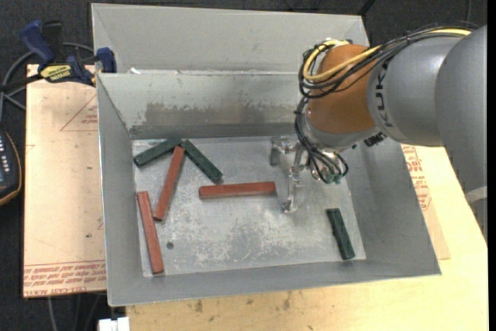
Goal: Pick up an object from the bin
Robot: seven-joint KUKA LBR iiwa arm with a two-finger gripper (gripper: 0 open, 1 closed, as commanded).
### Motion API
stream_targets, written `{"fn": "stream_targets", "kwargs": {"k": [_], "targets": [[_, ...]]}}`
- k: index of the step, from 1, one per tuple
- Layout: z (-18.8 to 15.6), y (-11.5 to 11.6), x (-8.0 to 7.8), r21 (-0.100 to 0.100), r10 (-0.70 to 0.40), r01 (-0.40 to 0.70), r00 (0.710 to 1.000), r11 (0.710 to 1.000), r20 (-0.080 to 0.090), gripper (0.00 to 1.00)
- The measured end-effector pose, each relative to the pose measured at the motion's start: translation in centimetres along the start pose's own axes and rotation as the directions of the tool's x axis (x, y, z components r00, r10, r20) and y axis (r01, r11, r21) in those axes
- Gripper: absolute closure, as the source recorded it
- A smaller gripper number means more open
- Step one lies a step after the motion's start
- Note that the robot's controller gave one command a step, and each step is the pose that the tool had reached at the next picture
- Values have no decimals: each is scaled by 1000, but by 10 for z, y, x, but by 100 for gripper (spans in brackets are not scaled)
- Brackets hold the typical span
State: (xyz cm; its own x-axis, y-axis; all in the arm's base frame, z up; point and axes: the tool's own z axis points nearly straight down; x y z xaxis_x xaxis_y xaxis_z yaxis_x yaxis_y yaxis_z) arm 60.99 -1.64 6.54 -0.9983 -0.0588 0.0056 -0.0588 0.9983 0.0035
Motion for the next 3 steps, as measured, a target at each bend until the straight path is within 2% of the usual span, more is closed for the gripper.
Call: {"fn": "stream_targets", "kwargs": {"k": [1, 2, 3], "targets": [[-5, 102, -24, 0, -123, 123, 992, 992, 11, 0], [-5, 97, -23, 3, -116, 116, 993, 993, 8, 100], [-145, 89, -3, 6, -234, 234, 972, 972, 16, 100]]}}
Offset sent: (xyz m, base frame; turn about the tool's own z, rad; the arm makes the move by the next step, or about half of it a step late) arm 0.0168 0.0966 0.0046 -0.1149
